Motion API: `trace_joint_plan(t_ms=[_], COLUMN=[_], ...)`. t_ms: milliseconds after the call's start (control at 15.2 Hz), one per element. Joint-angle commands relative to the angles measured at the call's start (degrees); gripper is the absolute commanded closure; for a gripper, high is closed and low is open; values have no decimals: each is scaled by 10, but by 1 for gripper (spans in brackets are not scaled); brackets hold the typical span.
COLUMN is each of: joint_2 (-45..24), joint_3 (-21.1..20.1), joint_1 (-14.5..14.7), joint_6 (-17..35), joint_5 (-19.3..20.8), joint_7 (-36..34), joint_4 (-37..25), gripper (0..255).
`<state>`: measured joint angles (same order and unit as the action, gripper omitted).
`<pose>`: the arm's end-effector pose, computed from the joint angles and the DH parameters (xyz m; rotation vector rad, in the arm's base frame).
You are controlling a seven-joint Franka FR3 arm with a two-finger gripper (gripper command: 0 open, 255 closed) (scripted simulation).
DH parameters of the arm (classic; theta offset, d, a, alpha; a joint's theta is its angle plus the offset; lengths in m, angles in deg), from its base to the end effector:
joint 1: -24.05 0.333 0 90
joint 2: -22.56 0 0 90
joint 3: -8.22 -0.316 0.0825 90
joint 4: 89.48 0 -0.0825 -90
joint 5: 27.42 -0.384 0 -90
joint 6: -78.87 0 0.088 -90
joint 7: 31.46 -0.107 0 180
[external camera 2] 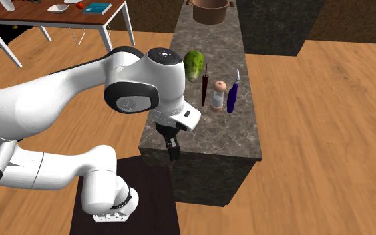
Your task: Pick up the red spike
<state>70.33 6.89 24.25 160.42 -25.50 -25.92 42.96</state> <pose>0.2782 0.0061 0.6127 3.0873 0.1720 -0.0873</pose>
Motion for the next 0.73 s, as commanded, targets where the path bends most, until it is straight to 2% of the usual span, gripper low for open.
trace_joint_plan(t_ms=[0,660], joint_2=[0,-29], joint_3=[0,-149], joint_1=[0,0], joint_6=[0,121], joint_5=[0,-88], joint_7=[0,-208], joint_4=[0,1], gripper=[0,0])
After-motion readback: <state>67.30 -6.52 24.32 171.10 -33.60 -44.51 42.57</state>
